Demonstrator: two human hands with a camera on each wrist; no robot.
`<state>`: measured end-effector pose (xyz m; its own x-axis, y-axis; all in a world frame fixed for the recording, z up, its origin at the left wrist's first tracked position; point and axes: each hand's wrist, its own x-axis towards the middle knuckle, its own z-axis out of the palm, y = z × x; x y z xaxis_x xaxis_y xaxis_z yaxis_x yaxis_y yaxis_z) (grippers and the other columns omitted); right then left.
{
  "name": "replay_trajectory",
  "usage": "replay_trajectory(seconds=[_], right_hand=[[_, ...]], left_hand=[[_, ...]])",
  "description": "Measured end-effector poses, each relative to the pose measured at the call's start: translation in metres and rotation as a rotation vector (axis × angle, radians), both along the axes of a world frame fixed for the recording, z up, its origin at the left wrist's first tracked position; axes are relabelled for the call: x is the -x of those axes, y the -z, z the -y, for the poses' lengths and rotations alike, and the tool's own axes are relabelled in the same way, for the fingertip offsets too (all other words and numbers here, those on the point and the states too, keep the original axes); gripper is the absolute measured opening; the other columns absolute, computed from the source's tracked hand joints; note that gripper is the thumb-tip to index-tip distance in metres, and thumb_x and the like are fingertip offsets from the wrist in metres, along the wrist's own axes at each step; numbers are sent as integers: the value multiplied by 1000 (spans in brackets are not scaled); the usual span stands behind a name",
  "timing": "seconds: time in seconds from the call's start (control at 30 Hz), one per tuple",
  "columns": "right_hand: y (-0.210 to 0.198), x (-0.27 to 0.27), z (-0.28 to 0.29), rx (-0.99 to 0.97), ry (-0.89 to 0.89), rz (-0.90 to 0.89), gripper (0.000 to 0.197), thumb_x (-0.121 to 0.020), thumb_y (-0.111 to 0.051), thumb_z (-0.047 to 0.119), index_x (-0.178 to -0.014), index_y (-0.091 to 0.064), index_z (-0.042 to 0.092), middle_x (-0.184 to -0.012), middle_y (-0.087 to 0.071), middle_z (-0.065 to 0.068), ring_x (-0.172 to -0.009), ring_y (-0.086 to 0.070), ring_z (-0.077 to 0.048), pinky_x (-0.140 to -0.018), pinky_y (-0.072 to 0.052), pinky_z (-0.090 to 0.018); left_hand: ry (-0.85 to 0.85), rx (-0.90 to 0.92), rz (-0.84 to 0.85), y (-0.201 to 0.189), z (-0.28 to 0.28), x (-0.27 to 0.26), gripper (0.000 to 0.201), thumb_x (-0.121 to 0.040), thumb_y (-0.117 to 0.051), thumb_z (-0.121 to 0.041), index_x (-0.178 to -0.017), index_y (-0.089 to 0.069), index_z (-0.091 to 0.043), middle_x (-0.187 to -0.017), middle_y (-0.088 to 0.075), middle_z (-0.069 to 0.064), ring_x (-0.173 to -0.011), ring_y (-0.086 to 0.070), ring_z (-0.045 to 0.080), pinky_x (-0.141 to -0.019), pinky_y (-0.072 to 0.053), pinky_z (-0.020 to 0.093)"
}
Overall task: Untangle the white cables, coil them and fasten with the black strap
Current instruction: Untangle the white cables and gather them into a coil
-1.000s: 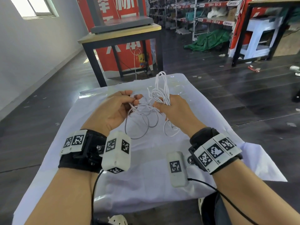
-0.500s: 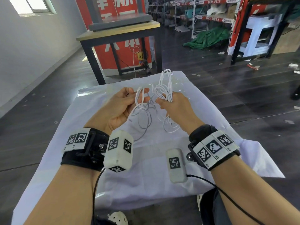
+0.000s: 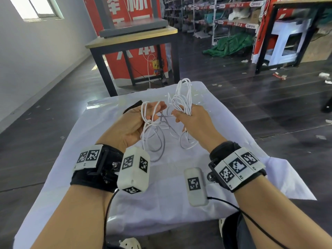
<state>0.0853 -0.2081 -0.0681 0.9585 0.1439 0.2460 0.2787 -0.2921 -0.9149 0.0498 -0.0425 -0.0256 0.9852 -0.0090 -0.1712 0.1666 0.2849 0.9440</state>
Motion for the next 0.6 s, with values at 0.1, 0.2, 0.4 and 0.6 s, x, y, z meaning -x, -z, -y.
replay_trajectory(seconds=[0.1, 0.2, 0.4, 0.6], right_hand=[[-1, 1, -1, -20, -23, 4, 19, -94, -57, 28, -97, -69, 13, -71, -63, 9, -58, -57, -2, -54, -50, -15], [-2, 3, -2, -23, -70, 6, 21, -93, -59, 29, -96, -69, 11, -65, -57, 8, -52, -53, -1, -53, -47, -14], [-6, 9, -4, -26, -239, -6, 14, -94, -57, 30, -102, -66, 23, -73, -62, 7, -50, -53, 2, -52, -45, -11], [-6, 9, -3, 0, -357, -69, 24, -97, -51, 32, -118, -55, 22, -88, -62, 11, -80, -61, -2, -68, -44, -19]], left_hand=[[-35, 35, 17, 0, -2, -2, 21, -86, -56, -17, -100, -66, -5, -112, -66, 11, -66, -68, 5, -54, -53, 11], [-108, -19, 12, 3, -3, -7, 22, -96, -51, -20, -95, -67, -6, -102, -70, 9, -68, -66, 7, -60, -55, 15], [-99, -102, -22, 7, -8, -7, 22, -91, -60, -22, -80, -76, -11, -81, -74, 5, -74, -63, 12, -80, -52, 22], [-46, -73, -18, 3, -10, -3, 20, -91, -58, -23, -89, -72, -8, -84, -73, 3, -64, -65, 8, -62, -57, 16]])
